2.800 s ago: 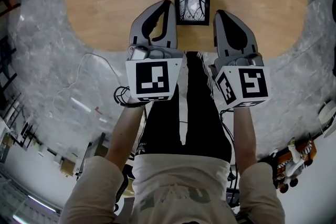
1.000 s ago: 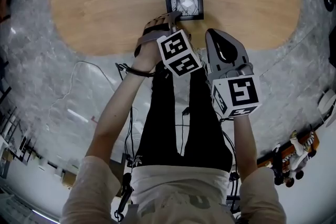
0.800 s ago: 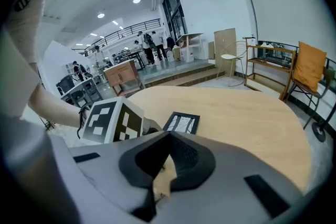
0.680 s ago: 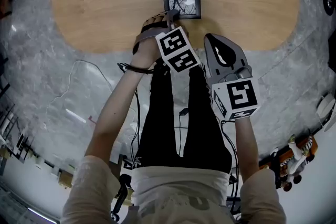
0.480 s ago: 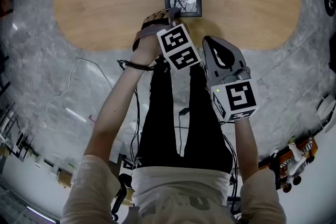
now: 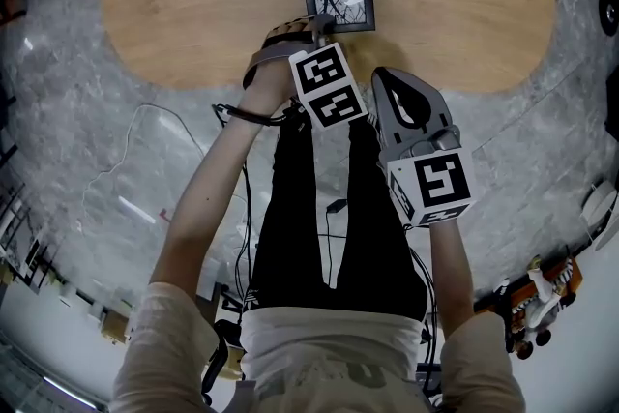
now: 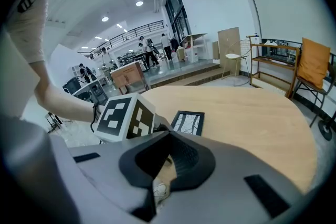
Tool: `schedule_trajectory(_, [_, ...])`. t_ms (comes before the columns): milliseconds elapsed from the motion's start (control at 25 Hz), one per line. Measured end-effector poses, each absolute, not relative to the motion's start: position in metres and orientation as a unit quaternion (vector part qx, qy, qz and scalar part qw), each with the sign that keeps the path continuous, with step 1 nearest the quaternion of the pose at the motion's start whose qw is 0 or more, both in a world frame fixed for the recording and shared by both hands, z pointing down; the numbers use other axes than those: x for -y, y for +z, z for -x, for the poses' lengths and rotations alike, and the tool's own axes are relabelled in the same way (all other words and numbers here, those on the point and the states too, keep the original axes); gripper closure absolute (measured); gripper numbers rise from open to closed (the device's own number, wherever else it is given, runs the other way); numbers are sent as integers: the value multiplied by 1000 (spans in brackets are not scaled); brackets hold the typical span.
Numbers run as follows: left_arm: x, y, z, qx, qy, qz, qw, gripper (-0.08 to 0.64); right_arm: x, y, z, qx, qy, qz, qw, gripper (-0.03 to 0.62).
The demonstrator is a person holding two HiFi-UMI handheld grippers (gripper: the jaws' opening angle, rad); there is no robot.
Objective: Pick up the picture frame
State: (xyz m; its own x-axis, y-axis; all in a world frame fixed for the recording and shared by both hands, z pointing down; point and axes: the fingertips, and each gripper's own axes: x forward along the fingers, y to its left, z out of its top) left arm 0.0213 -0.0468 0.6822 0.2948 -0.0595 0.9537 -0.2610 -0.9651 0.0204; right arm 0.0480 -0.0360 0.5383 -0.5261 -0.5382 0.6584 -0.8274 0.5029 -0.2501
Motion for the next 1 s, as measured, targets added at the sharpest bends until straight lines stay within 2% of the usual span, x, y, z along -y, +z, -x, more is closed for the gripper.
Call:
schedule_trajectory(560, [26,684,-12,101,581,-805,72,334,23,540,-34,835,274,-405,254,588])
schedule_trajectory(1000, [6,685,-15,55,578,-810,84,333,25,542,-37,837,277,-399,253,588])
